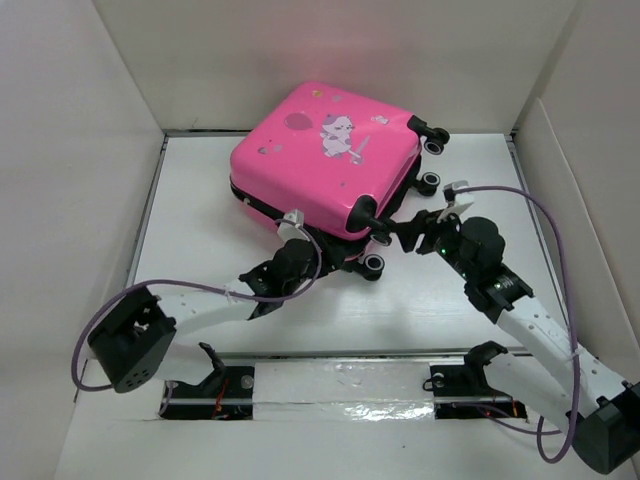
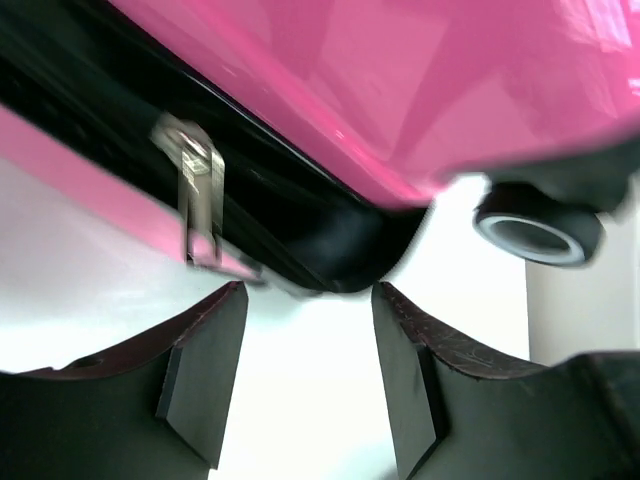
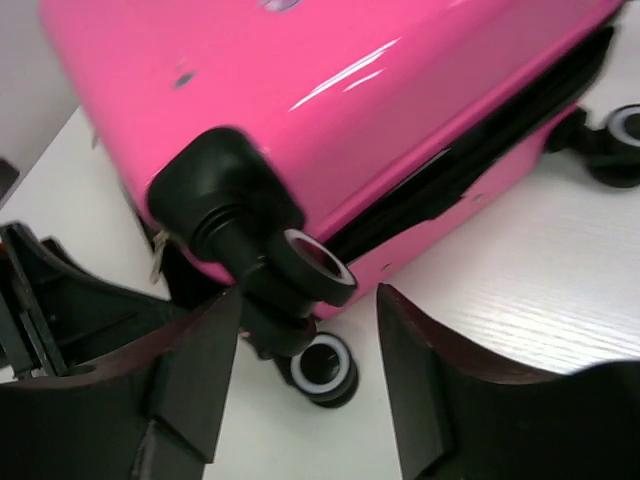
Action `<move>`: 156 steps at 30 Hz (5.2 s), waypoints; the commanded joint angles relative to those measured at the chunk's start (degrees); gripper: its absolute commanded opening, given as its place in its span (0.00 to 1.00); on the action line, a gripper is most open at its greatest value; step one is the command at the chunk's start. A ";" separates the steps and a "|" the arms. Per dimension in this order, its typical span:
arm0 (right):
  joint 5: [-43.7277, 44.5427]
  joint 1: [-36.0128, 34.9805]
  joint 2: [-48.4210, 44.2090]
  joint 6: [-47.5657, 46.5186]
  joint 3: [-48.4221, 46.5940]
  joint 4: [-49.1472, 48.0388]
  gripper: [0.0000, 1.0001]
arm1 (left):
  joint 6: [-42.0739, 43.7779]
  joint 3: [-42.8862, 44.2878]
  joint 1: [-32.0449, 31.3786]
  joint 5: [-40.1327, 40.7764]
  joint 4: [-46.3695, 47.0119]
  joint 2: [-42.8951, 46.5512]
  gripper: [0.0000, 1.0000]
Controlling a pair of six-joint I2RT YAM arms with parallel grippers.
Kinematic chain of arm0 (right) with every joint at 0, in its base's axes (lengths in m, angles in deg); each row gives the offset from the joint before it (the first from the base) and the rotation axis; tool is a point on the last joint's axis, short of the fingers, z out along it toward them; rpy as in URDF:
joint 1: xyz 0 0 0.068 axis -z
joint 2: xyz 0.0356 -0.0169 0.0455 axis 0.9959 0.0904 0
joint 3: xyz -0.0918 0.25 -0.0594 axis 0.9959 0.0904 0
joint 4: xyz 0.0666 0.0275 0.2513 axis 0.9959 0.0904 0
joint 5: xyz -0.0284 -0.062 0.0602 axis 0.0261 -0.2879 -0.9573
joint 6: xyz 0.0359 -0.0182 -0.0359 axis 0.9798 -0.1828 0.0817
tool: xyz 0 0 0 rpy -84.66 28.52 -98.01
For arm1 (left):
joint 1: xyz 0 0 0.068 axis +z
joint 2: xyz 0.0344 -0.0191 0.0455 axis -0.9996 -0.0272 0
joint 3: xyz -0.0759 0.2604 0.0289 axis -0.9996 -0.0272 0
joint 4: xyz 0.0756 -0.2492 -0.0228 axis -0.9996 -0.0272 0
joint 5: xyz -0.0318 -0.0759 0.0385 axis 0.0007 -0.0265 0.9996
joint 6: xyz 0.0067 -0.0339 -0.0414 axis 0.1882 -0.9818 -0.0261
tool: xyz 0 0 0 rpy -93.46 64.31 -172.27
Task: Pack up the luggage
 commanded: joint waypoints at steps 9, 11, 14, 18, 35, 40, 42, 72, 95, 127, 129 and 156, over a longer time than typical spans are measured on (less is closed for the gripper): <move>-0.88 -1.34 6.47 4.88 -2.55 -6.34 0.16 | 5.29 1.20 9.54 15.85 -6.51 23.89 0.62; -4.04 -1.33 10.32 3.67 -6.57 -6.26 0.00 | 3.64 4.09 17.71 7.35 -2.11 21.70 0.65; -6.70 -4.66 13.76 -1.77 -12.81 -2.67 0.16 | 4.33 13.39 27.75 1.34 -3.75 13.80 0.67; -3.35 -8.45 15.70 -7.41 -15.74 3.13 0.84 | 7.49 22.89 35.12 -0.06 -7.01 5.97 0.69; -7.05 -10.12 28.45 -11.73 -18.12 8.77 0.32 | 14.26 39.25 52.63 -15.01 -15.27 -13.29 0.73; 0.14 -10.12 18.01 -8.39 -9.43 7.19 0.00 | 15.76 41.89 53.87 -16.15 -17.47 -15.76 0.73; 2.43 -9.43 13.45 -7.51 -6.35 7.71 0.00 | 16.11 41.72 53.87 -15.89 -17.39 -15.67 0.73; -3.80 15.81 29.48 5.59 -14.67 -4.66 0.22 | 22.09 60.70 51.94 -21.15 -27.67 -40.61 0.72; -10.64 10.88 48.06 4.36 -23.39 -6.87 0.24 | 9.42 4.91 35.95 -17.31 7.84 -10.59 0.69; -28.93 13.43 44.66 -1.18 -52.60 5.37 0.79 | -0.41 -18.31 -11.43 19.70 -8.77 30.56 0.67; -26.83 12.04 32.63 0.05 -37.86 -0.08 0.43 | -0.24 -18.40 -11.95 19.97 -9.38 32.74 0.65; -12.06 -12.66 -20.10 3.22 20.21 3.94 0.52 | 5.73 -14.62 -11.96 10.22 -11.94 29.78 0.35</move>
